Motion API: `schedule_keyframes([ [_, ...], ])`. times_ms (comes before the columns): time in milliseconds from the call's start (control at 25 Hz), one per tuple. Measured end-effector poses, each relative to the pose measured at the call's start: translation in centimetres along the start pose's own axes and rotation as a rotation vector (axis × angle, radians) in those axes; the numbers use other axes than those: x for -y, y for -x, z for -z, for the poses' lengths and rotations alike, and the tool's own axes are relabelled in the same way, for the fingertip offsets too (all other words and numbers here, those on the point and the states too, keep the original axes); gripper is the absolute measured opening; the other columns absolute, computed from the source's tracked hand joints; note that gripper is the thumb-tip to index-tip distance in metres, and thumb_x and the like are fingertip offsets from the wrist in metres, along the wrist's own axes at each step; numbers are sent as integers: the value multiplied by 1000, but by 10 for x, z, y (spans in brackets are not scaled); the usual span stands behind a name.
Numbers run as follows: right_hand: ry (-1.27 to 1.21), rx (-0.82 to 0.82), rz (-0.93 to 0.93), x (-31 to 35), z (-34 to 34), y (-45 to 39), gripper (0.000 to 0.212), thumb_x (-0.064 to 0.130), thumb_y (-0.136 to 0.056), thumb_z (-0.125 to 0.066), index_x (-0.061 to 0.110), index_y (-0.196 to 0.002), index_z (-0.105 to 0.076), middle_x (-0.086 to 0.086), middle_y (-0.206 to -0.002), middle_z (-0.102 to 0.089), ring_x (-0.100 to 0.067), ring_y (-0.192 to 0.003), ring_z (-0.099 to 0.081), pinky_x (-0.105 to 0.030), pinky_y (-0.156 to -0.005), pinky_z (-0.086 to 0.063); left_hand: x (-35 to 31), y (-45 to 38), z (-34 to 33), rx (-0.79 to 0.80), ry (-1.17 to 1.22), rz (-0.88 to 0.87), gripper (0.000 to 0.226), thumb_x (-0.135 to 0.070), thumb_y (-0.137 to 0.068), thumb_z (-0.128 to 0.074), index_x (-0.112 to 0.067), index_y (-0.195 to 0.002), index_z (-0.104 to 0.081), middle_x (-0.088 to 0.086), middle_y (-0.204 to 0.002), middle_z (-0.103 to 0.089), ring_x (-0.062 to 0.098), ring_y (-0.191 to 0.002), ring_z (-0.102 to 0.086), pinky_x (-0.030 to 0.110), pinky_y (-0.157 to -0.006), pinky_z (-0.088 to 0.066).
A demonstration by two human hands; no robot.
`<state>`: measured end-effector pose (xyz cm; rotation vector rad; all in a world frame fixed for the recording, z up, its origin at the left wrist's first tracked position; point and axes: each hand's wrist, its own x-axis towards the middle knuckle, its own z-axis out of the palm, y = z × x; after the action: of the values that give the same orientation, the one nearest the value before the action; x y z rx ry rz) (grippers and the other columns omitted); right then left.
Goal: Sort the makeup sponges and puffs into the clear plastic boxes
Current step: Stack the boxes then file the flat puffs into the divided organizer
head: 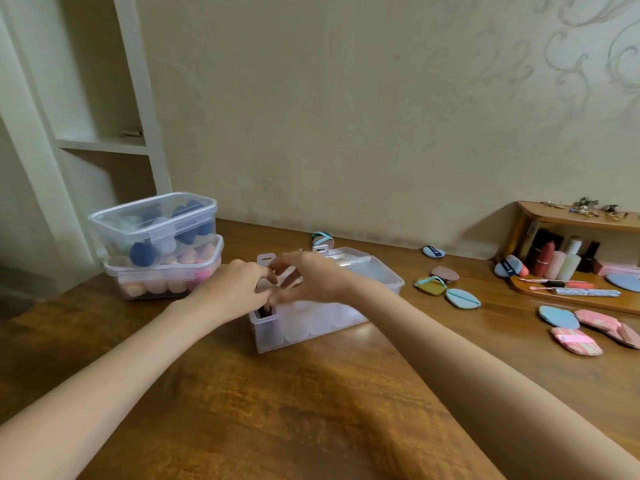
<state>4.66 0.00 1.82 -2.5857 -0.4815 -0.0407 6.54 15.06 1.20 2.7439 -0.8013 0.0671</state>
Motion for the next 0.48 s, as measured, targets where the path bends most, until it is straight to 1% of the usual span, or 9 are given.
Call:
schedule_keyframes([
  [80,-6,-169,-39,-14,20,-13,28,22,-87,-63,4,-108,-66,-11,-111,-69,-20,-97,-64,-26,-85,-47,12,-4,8,0,-23,9,24,-36,-90,-56,-24,-109,-65,-10,-69,-58,4,-63,-57,25,-60,-50],
  [120,35,-247,-90,-24,30,-24,25,19,-90,-59,3,-106,-68,-13,-109,-69,-21,-97,-63,-25,-82,-44,18,-8,10,-22,-37,8,24,-38,-89,-57,-25,-106,-66,-13,-67,-54,1,-61,-53,23,-57,-47],
  [160,93,-276,-158,-35,37,-36,25,15,-91,-54,2,-107,-68,-15,-110,-69,-25,-100,-62,-26,-83,-43,21,-12,12,-44,-34,-1,25,-40,-88,-58,-27,-107,-67,-14,-72,-54,-1,-65,-52,21,-59,-46],
  [200,147,-245,-222,-46,41,-49,27,14,-93,-50,1,-109,-66,-16,-113,-67,-28,-105,-60,-28,-84,-43,24,-16,12,-51,-14,-11,28,-41,-87,-58,-27,-110,-65,-11,-81,-57,1,-73,-54,21,-65,-48],
  [240,180,-177,-269,-54,41,-63,29,14,-94,-46,1,-113,-64,-16,-117,-65,-30,-109,-58,-29,-88,-43,26,-21,12,-34,19,-19,31,-41,-87,-58,-27,-115,-63,-8,-93,-58,4,-83,-56,23,-73,-50],
  [320,209,-40,-305,-66,32,-94,33,18,-97,-42,3,-120,-60,-16,-124,-60,-32,-114,-55,-32,-94,-42,32,-30,8,55,85,-25,36,-39,-89,-57,-26,-122,-57,-5,-107,-56,7,-95,-56,24,-82,-50],
  [400,263,61,-326,-77,21,-118,37,25,-99,-38,8,-128,-55,-13,-134,-53,-31,-122,-49,-34,-102,-38,35,-35,3,113,137,-44,37,-37,-90,-55,-25,-125,-55,-4,-110,-55,9,-99,-55,28,-88,-50],
  [480,297,122,-401,-88,12,-137,45,35,-99,-37,10,-134,-49,-11,-142,-46,-30,-130,-43,-36,-108,-33,41,-37,-1,116,180,-53,35,-37,-91,-54,-26,-125,-55,-5,-108,-51,10,-101,-53,31,-93,-47],
])
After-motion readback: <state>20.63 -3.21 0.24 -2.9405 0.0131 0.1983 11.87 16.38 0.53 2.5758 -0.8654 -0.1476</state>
